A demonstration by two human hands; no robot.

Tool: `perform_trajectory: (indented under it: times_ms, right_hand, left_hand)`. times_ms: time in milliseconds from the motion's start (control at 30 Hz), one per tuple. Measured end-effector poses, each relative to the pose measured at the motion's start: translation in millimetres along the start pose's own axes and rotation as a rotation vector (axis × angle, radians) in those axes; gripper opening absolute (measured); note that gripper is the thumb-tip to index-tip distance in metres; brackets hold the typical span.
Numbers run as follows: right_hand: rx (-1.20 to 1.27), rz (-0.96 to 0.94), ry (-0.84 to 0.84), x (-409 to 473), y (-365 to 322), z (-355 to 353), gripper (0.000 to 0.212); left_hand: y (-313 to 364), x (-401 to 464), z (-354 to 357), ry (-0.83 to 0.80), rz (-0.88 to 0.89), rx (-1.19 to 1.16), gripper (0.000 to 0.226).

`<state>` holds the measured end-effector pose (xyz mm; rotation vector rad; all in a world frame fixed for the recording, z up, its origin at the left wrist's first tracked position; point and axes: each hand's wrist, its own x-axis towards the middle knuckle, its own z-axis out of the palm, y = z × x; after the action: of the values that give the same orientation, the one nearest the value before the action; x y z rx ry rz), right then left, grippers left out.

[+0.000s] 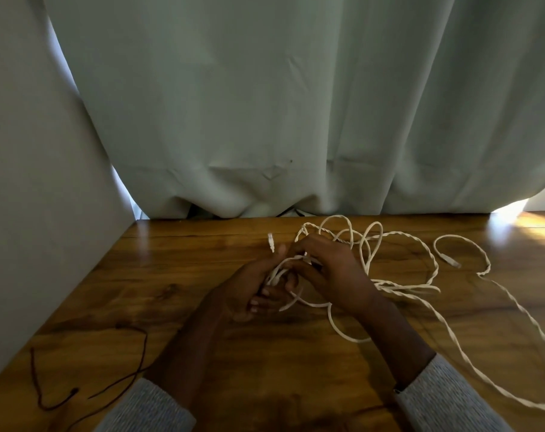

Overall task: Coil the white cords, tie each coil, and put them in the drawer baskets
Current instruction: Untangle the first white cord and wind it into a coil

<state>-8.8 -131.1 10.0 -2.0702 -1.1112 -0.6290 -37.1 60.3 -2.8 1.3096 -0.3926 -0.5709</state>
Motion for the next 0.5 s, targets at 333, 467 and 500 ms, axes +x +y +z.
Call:
perform_trajectory:
  times_ms: [333, 467, 500]
  right_hand:
    - [0.636, 0.373, -0.307, 1.6, -18.0, -2.7, 0.022]
    - [0.747, 0.442, -0.238, 1.8, -21.9, 2.6, 0.029]
    - [0.797, 0.481, -0.233, 1.7, -24.2, 2.9, 0.024]
  left_hand:
    - [5.1, -3.9, -5.1, -0.041, 0.253, -0.383, 0.043]
    - [1.8, 1.6, -0.1, 0.127, 0.285, -0.361, 0.044]
    - [1.3, 3.3, 1.0, 0.157, 0.293, -0.356, 0.044]
